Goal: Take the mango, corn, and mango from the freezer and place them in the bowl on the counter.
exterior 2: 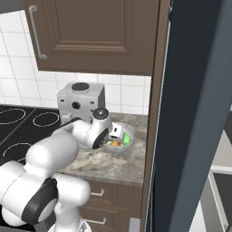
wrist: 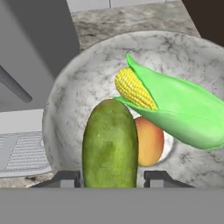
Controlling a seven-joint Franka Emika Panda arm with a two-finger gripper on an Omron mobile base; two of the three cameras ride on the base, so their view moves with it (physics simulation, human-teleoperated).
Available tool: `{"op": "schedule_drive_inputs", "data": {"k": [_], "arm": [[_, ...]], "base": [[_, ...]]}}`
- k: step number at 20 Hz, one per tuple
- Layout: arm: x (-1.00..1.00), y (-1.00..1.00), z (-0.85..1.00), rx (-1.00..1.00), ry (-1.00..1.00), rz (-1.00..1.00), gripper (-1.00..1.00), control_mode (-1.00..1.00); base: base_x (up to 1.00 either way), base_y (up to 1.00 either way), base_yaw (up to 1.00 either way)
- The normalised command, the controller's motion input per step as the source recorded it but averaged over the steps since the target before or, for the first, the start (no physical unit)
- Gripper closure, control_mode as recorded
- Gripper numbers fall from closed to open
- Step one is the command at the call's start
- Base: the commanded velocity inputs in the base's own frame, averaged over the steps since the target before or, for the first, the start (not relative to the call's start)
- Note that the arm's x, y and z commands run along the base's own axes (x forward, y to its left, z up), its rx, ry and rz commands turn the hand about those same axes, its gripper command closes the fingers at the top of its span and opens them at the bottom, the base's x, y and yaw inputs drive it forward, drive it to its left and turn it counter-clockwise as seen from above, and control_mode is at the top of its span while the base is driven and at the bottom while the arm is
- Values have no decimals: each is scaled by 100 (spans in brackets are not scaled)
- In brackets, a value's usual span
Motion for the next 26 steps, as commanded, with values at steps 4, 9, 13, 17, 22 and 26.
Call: {"op": "schedule_drive_inputs", "data": {"k": [4, 9, 13, 17, 22, 26], "arm": [[0, 0, 0, 0, 0, 0, -100, -100], [-5, 0, 18, 0, -1, 0, -100, -100], [-80, 31, 62, -2, 0, -1, -100, -100], [-100, 73, 62, -1, 0, -1, -100, -100], [-99, 57, 72, 0, 0, 0, -100, -100], [-78, 20, 98, 0, -2, 0, -100, -100]], "base": [[0, 0, 0], [0, 0, 0], [0, 0, 0], [0, 0, 0], [0, 0, 0], [0, 0, 0]]}}
